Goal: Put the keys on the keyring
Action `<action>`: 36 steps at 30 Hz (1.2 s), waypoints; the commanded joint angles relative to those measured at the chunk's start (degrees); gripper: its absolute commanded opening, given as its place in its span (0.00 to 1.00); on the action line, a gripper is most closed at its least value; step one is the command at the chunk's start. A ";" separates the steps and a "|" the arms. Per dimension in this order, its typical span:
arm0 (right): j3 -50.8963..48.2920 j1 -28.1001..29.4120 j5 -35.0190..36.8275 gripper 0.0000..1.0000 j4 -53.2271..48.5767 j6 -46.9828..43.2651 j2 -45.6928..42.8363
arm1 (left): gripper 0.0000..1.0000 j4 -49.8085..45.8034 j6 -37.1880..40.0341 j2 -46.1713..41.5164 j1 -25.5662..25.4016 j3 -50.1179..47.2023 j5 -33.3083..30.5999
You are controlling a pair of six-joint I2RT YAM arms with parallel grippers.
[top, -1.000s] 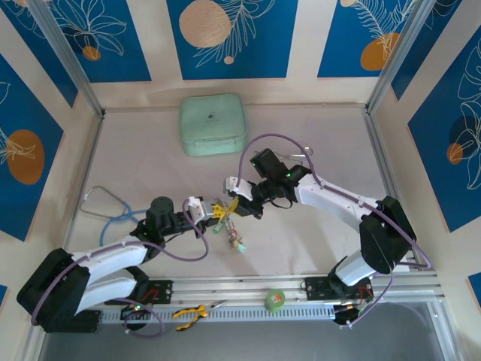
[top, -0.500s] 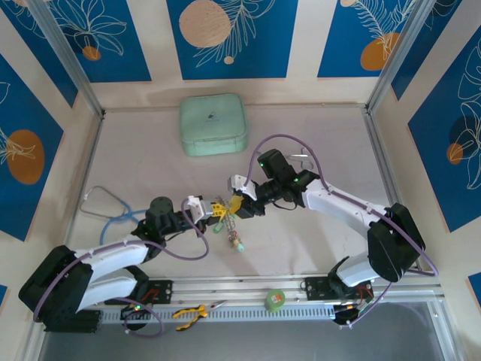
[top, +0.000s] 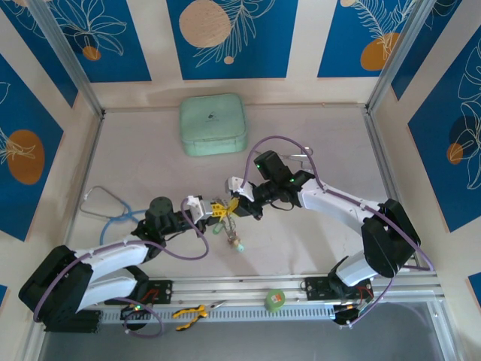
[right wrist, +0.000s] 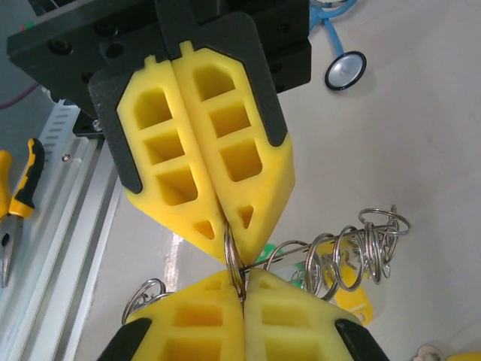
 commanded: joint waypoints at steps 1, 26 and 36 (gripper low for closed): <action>1.86 0.56 -0.89 0.00 -1.60 -0.68 0.17 | 0.09 2.24 -0.14 -0.69 -0.44 0.08 0.22; 11.64 5.09 10.61 0.12 -16.71 -6.93 0.19 | 0.00 -9.20 4.56 -3.08 -0.53 2.93 0.11; 2.59 -0.39 2.50 0.27 -8.47 0.16 -2.90 | 0.00 6.61 -0.86 -1.07 -0.54 -0.97 0.17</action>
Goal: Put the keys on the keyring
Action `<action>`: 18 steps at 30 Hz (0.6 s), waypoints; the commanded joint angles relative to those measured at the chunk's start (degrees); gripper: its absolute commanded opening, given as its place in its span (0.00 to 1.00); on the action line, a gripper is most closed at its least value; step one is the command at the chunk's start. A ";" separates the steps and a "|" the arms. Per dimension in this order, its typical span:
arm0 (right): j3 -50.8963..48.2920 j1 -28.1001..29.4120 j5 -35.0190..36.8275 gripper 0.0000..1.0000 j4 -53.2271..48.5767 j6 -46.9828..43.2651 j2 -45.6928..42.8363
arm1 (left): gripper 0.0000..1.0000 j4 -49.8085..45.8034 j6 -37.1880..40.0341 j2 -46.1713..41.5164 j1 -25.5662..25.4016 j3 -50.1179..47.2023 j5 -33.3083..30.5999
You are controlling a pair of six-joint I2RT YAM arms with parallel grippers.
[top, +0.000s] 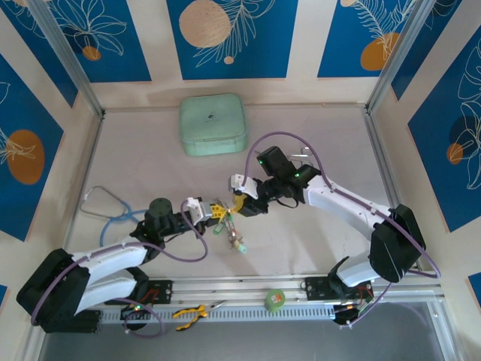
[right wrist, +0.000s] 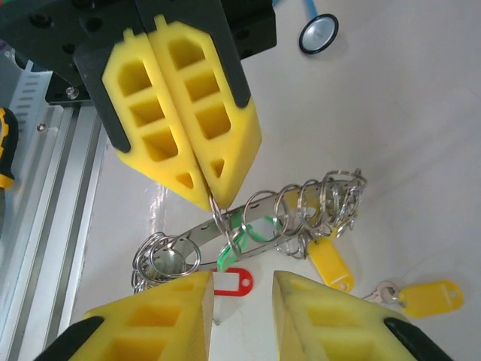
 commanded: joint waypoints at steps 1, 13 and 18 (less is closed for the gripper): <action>-1.73 0.18 -4.31 0.27 2.58 3.01 -0.13 | 0.00 8.15 -2.06 0.66 -0.32 -0.45 0.79; -1.47 0.73 -3.09 0.29 4.36 2.30 0.99 | 0.00 8.21 -2.37 0.94 -0.29 -0.12 1.63; -1.14 0.95 -1.67 0.29 4.53 1.48 1.33 | 0.00 8.27 -2.41 1.28 -0.30 0.08 1.85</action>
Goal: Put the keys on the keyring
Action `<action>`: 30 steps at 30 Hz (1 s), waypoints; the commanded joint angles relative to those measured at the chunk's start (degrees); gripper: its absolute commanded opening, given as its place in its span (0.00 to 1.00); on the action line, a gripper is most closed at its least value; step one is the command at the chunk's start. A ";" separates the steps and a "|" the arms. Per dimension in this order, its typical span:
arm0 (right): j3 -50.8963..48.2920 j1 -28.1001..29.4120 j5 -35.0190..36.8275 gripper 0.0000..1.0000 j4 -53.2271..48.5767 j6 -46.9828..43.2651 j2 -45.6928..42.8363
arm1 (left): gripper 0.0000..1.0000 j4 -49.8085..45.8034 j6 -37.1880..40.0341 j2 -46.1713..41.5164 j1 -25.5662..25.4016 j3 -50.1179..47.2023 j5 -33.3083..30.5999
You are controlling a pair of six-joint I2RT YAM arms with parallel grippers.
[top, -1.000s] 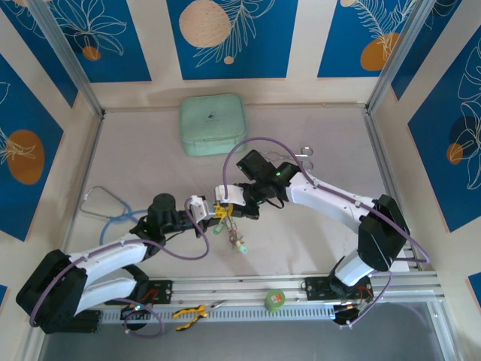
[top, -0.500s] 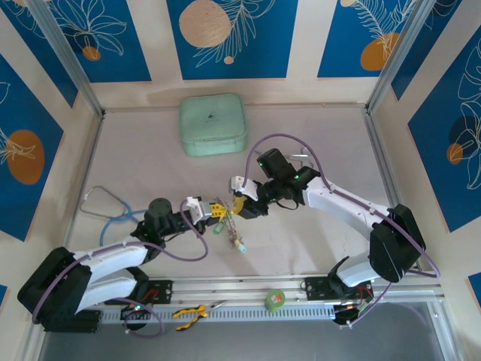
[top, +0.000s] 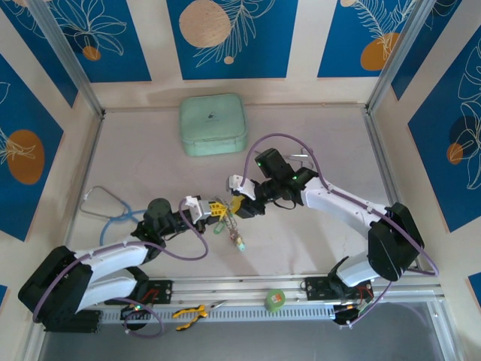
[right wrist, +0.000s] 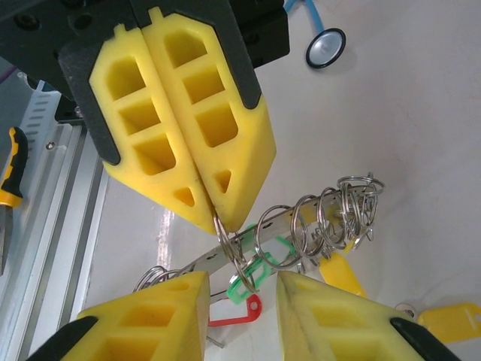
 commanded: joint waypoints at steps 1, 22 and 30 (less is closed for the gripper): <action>0.39 0.34 -0.16 0.29 0.15 -1.20 0.62 | 0.00 3.95 -0.78 0.26 -0.29 0.19 1.83; 2.90 1.13 0.08 0.00 -3.15 -1.00 5.73 | 0.00 4.23 -0.77 -0.05 -0.33 0.96 2.86; -1.90 -1.27 -3.28 0.27 2.55 1.22 1.44 | 0.00 4.74 -0.92 -0.25 -0.25 0.25 2.45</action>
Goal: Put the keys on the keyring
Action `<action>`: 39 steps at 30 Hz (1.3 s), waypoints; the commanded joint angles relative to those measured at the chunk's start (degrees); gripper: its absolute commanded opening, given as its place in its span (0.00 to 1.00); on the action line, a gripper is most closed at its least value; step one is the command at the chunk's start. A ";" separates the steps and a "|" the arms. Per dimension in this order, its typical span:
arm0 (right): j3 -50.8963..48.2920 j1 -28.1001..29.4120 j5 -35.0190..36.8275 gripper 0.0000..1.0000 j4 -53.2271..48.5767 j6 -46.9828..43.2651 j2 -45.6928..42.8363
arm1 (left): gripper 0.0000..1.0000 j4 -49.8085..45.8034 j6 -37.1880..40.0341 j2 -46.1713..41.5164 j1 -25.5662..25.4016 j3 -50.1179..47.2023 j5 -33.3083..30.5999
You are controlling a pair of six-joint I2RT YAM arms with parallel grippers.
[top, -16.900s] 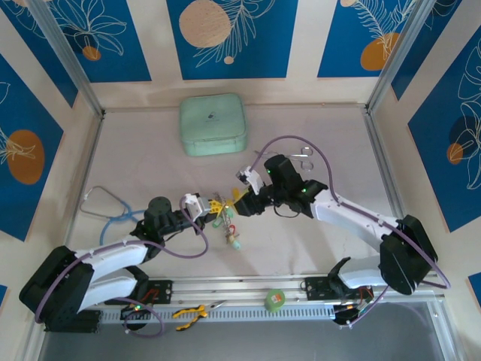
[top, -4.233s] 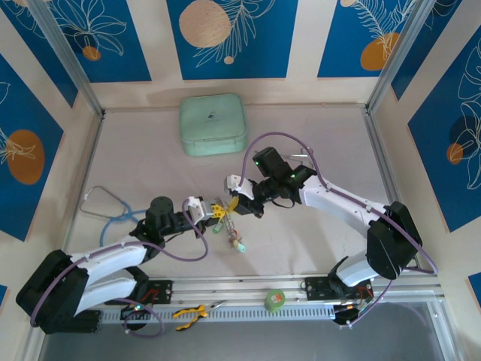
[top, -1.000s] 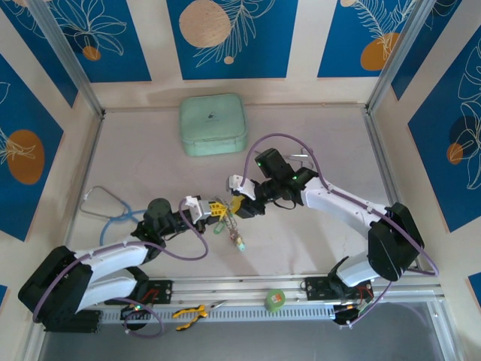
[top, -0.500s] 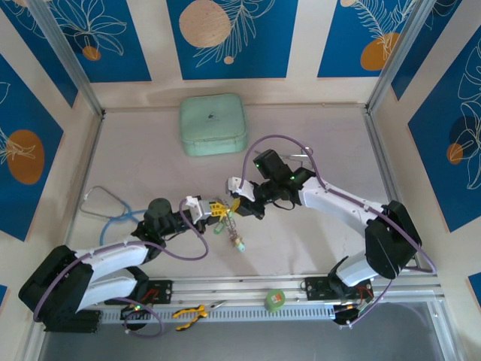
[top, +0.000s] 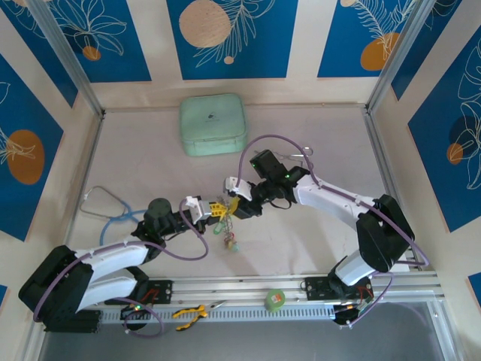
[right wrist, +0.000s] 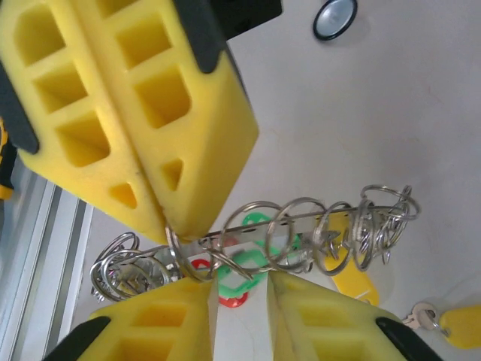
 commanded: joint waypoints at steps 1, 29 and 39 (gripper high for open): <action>-3.53 -1.26 -3.67 0.29 3.27 1.37 -3.43 | 0.00 4.69 -1.01 -0.58 -0.33 0.10 1.79; -9.51 1.67 0.63 0.11 16.15 7.28 -1.39 | 0.00 8.55 -3.05 0.06 -0.23 -0.85 0.04; -5.46 1.19 6.69 0.00 5.54 6.06 -6.00 | 0.00 1.97 0.01 -3.00 -0.31 -0.72 -3.58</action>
